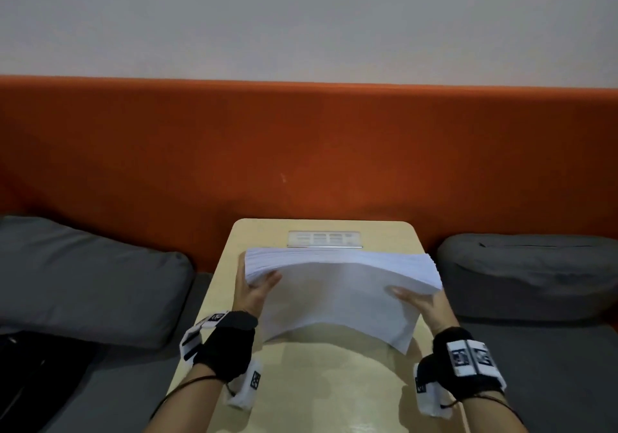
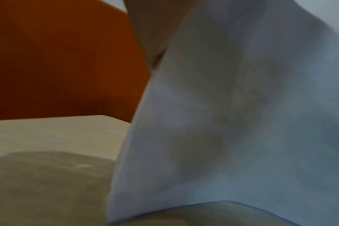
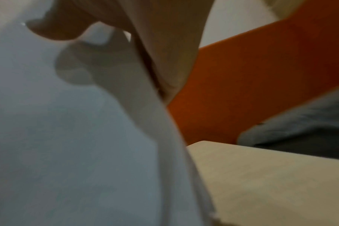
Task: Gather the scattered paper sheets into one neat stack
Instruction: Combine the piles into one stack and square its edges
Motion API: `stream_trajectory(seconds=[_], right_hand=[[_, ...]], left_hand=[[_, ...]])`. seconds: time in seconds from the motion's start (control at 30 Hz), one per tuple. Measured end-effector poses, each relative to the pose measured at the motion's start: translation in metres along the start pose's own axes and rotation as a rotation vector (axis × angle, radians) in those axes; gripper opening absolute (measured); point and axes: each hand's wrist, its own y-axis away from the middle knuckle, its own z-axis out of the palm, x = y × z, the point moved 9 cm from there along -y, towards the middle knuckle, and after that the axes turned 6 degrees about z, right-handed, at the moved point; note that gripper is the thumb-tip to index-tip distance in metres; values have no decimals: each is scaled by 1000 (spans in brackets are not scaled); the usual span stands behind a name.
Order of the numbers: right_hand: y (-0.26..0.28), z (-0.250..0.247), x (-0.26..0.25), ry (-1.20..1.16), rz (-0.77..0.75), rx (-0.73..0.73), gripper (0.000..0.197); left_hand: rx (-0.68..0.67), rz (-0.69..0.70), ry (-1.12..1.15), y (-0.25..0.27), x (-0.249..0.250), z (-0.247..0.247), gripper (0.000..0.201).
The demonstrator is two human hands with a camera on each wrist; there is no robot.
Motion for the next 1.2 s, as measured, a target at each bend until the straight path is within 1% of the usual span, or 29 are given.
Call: stream_trajectory(seconds=[0.03, 0.07, 0.1, 0.13, 0.17, 0.2, 0.23, 0.27, 0.3, 0.33, 0.4, 0.47, 0.53, 0.6, 0.63, 0.67, 0.7, 0.77, 0.8, 0.83, 0.87, 0.9, 0.93, 0.97, 1.03, 1.1, 1.17, 1.2], right_hand=[[0, 2, 0, -19, 0, 2, 56], [-1, 4, 0, -37, -1, 1, 58], [-1, 5, 1, -45, 3, 5, 68], [-1, 4, 5, -51, 17, 23, 78], [-1, 2, 10, -49, 38, 44, 83], [-1, 1, 16, -37, 63, 56, 80], [0, 1, 21, -12, 90, 57, 68], [3, 3, 25, 8, 117, 50, 52], [5, 5, 29, 35, 133, 49, 39], [7, 6, 31, 47, 140, 48, 34], [13, 8, 30, -14, 146, 59, 35], [15, 6, 20, -43, 114, 103, 36], [11, 2, 8, -38, 50, 137, 37], [6, 1, -1, -7, 14, 119, 36], [4, 0, -4, 21, 3, 98, 36], [2, 1, -8, 47, -12, 74, 38], [1, 1, -11, 66, -26, 47, 40], [-1, -2, -13, 81, -30, 11, 40], [-1, -4, -13, 87, -31, -1, 44], [-2, -6, -13, 97, -41, -7, 51], [-2, -7, -15, 105, -52, 2, 56], [-4, -7, -15, 108, -65, 8, 60], [-5, -8, -12, 100, -61, 12, 64], [-5, -7, -9, 88, -43, 17, 65], [-6, -4, -4, 65, -7, 28, 52], [-8, -5, 0, 68, 16, 36, 46], [-9, -8, 1, 74, 33, 36, 49], [-10, -10, 3, 68, 41, 40, 55]], left_hand=[[-4, -27, 7, -1, 1, 3, 133], [-18, -35, -3, -3, 3, 5, 125], [-30, -19, -22, -4, 8, 7, 113], [-32, -13, -40, -5, 9, 8, 107], [-16, -40, -57, -7, 4, 5, 102], [1, -87, -54, -7, -2, 4, 89], [14, -107, -47, -6, -5, 4, 68], [21, -115, -60, -4, -5, 5, 49], [15, -115, -78, -2, -5, 6, 38], [21, -121, -88, 0, -6, 5, 33], [21, -105, -89, 2, -2, 4, 26], [23, -88, -80, 1, 4, 5, 26], [22, -58, -44, -1, 12, 5, 28], [-7, -2, -24, -6, 22, 8, 30], [-44, 27, -35, -9, 26, 10, 29], [-88, 50, -51, -11, 30, 13, 33], [-133, 69, -69, -13, 31, 15, 44], [-197, 71, -98, -16, 30, 17, 77], [-211, 66, -111, -19, 29, 17, 94], [-218, 57, -104, -21, 26, 16, 108], [-222, 40, -83, -22, 24, 16, 115], [-223, 27, -61, -23, 23, 17, 117], [-223, 9, -47, -23, 22, 19, 115], [-218, -10, -34, -24, 20, 20, 109], [-205, -41, -18, -23, 19, 21, 92], [-191, -58, 0, -21, 20, 20, 85], [-150, -55, 37, -21, 20, 18, 79], [-131, -58, 41, -21, 19, 18, 68]])
